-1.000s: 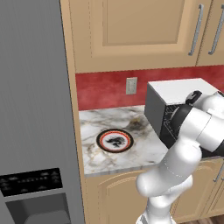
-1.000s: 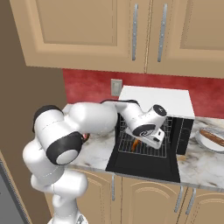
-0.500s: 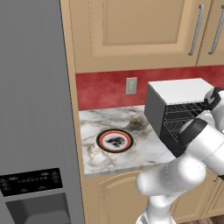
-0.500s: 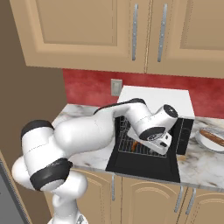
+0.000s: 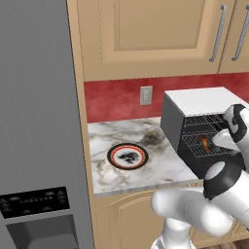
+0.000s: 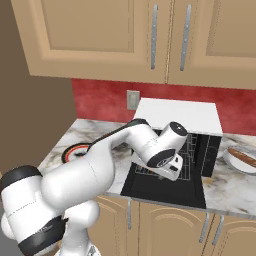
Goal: Open the toaster oven door. Place the baguette on the top rack in the toaster oven and place the chicken drumstick on the bottom rack.
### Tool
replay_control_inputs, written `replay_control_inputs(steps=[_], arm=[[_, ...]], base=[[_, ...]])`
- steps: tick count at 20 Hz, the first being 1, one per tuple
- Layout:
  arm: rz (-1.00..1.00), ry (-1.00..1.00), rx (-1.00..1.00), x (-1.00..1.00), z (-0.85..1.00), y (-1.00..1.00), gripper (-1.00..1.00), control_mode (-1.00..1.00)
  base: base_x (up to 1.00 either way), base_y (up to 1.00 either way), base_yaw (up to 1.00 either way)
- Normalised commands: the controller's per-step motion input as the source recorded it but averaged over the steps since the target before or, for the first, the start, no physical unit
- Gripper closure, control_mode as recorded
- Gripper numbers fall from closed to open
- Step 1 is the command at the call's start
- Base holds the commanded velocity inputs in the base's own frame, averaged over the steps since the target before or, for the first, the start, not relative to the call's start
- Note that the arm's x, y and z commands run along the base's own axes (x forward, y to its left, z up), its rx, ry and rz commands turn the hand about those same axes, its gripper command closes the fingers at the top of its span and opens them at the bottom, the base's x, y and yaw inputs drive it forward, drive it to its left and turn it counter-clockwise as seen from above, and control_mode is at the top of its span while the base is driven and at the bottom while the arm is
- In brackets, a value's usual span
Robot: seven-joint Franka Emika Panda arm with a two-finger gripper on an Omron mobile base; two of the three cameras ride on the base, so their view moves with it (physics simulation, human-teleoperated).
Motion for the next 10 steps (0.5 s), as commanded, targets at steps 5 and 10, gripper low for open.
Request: replay_control_inputs(steps=[5,10], arm=[[0.11,0.04,-0.02,-0.02,0.00,0.01,-1.00,-1.00],[0.11,0.01,-0.04,0.00,0.00,0.00,-1.00,-1.00]], base=[[0.00,0.00,0.00],[0.00,0.00,0.00]])
